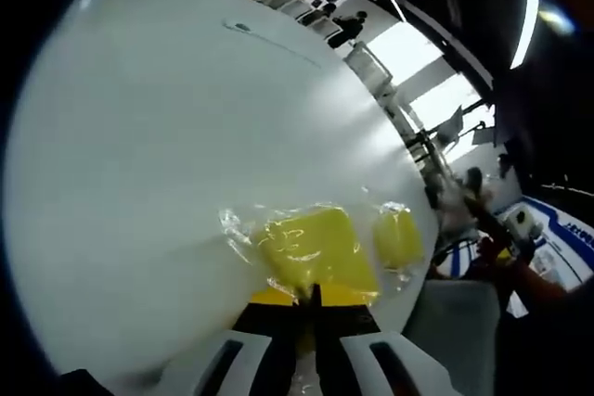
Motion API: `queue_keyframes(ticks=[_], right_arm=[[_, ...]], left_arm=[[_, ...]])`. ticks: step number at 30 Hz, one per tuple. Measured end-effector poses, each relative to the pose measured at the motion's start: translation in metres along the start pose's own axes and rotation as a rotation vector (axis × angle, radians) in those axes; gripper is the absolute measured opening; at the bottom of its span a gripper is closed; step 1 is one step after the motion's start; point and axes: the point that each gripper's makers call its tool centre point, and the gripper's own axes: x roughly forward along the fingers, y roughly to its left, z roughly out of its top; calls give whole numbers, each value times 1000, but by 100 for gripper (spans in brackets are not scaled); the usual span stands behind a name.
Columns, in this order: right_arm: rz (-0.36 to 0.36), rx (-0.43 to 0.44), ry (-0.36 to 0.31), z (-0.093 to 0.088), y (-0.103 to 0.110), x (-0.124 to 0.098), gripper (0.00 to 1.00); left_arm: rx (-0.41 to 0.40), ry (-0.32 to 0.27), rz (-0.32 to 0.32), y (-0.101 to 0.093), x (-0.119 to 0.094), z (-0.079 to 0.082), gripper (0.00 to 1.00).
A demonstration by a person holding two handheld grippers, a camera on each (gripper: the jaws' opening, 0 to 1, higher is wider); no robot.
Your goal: Compare the silicone blocks by pressing each to a similar depth, holding the contact briefly, and releasing to observe deformation and rebound differences across the visible hardness samples.
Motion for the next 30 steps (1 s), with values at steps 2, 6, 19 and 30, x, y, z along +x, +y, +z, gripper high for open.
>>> queue_keyframes(ticks=[2,6,19,30], right_arm=[[1,0,0,0,1,0,97],[5,-2,3,0,1,0,97],[10,-3,1,4,-2,2,97],[22,-12,10,2,-2,5,97]], left_arm=[[-15,-9,-5,1,-1,1,5],[-29,-28,2,2,-1,3,8],[6,-184,19,1,-21,17,50],[252,-398,123,3,-70,33,99]])
